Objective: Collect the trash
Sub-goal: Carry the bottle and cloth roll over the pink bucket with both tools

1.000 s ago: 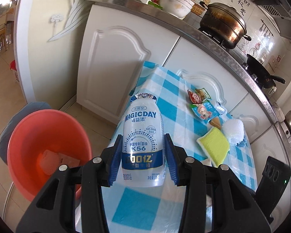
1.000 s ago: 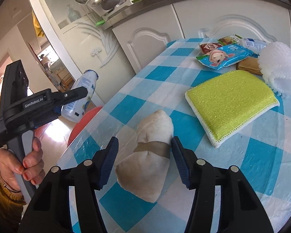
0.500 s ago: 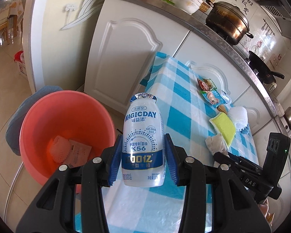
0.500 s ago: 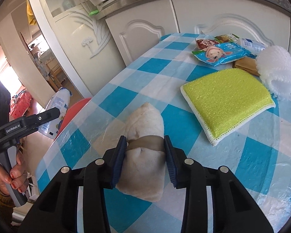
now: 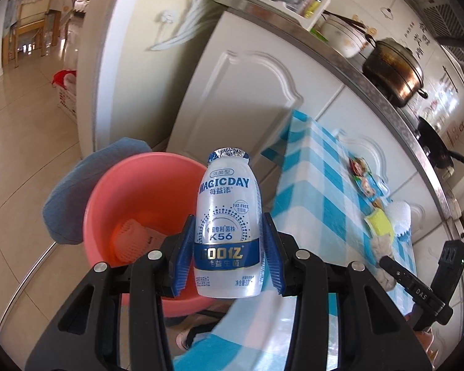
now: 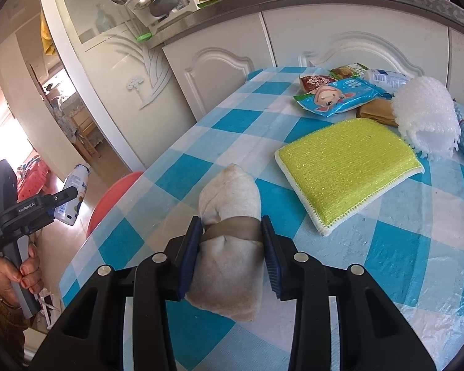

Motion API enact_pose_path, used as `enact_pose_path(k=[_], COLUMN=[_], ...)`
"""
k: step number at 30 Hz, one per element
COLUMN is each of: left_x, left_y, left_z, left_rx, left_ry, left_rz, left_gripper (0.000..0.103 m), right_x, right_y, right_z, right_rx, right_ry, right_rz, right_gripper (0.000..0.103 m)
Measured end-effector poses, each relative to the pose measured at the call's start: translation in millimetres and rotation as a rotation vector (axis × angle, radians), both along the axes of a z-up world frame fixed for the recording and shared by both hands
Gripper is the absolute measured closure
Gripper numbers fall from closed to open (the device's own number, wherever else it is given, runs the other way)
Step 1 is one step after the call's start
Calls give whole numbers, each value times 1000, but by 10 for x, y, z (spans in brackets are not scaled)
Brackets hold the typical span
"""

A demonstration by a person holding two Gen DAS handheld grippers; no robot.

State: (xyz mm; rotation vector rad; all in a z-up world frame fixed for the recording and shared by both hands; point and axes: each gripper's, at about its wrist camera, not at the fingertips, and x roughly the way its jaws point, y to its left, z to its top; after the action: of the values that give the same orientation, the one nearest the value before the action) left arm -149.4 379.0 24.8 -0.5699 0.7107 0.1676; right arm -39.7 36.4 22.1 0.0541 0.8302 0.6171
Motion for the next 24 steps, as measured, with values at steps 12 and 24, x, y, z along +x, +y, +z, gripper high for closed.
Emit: enact_pose_path(k=[12,24], left_x=[-53,25], left_y=[419,550], left_z=[-223,-365], left_rx=[-12,-18], left_ry=[29,53], left_rz=[71,80], left_gripper=[59,59], right_x=[-46,-78], right_y=[719,1860], right_z=[306,504], right_rx=[74,18], right_ry=[28,-7], right_rz=[118,320], right_gripper=[63,63])
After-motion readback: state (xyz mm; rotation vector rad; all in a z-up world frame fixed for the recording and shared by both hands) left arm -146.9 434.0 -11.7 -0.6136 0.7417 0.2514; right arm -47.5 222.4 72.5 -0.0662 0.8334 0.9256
